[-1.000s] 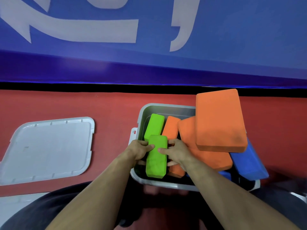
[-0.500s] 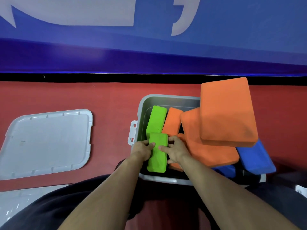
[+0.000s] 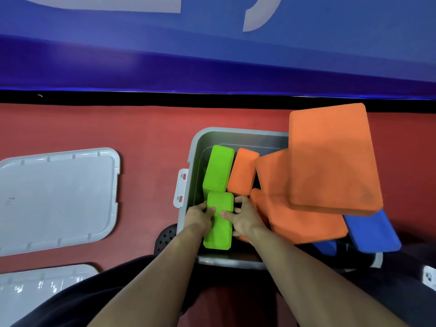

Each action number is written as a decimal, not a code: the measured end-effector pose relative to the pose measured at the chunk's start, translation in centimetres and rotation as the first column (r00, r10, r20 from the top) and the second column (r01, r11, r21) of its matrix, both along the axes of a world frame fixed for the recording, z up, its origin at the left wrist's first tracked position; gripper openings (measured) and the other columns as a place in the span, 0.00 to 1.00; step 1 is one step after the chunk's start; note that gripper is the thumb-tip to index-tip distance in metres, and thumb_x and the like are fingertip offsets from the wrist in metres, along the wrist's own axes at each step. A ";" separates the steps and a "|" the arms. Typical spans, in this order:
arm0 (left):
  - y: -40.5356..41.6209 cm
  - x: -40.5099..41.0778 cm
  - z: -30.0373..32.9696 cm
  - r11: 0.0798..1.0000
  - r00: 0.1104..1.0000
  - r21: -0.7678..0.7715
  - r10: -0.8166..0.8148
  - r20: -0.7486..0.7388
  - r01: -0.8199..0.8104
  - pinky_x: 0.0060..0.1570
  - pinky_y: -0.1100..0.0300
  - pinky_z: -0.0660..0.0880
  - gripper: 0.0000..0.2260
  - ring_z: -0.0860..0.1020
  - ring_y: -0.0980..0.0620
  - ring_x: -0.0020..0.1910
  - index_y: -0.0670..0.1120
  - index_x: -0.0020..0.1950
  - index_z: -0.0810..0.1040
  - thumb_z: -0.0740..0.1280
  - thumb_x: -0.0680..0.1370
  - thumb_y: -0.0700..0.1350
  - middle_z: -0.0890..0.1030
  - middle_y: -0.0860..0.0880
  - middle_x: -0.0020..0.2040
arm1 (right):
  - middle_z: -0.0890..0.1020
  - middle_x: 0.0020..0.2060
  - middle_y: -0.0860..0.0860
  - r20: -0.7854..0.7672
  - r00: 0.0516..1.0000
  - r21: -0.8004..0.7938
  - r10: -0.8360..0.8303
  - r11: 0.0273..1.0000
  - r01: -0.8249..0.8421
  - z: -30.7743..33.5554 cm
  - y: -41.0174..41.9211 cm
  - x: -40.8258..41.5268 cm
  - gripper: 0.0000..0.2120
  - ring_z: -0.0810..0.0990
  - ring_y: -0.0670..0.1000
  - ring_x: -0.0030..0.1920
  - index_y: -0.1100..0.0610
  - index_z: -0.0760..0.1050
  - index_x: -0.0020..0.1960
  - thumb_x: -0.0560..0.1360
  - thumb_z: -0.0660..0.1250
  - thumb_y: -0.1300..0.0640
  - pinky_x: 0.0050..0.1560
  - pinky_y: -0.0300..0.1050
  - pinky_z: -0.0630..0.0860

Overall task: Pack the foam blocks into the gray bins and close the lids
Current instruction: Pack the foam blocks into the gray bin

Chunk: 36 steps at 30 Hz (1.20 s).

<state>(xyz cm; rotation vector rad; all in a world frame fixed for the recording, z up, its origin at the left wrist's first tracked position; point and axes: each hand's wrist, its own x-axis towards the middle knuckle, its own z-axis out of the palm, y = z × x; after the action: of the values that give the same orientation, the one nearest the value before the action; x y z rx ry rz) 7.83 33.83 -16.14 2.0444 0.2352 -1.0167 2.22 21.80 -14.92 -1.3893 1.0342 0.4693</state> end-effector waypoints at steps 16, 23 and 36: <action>-0.7 0.1 -0.4 0.997 0.996 0.015 0.071 -0.051 -0.070 0.51 0.61 0.71 0.18 0.78 0.41 0.62 0.44 0.75 0.72 0.63 0.84 0.43 0.80 0.40 0.66 | 0.82 0.55 0.57 -0.051 0.995 -0.144 0.086 0.985 -0.093 -3.0 0.1 1.1 0.22 0.83 0.58 0.53 0.52 0.65 0.62 0.76 0.74 0.59 0.54 0.66 0.80; -1.5 0.5 1.0 0.999 0.998 -0.021 0.047 -0.040 -0.048 0.56 0.56 0.76 0.29 0.78 0.44 0.63 0.45 0.83 0.54 0.60 0.84 0.38 0.69 0.41 0.76 | 0.82 0.55 0.53 0.060 0.998 -0.065 -0.008 0.998 0.012 -2.7 -0.3 1.2 0.22 0.83 0.57 0.55 0.50 0.68 0.57 0.74 0.74 0.68 0.53 0.63 0.81; -1.4 1.4 -0.7 0.891 0.957 -0.352 0.257 -0.131 -0.287 0.47 0.53 0.83 0.34 0.83 0.50 0.55 0.54 0.80 0.62 0.61 0.75 0.35 0.80 0.49 0.65 | 0.85 0.58 0.48 0.089 0.991 -0.068 -0.101 0.992 0.107 -5.2 -0.9 3.1 0.40 0.83 0.53 0.58 0.51 0.82 0.62 0.61 0.63 0.25 0.64 0.55 0.78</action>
<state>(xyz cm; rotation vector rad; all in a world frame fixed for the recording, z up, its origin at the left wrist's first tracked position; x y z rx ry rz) 9.21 32.46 -16.83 1.5800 0.3370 -0.8921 5.37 20.94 -20.15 -1.3998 1.0574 0.2956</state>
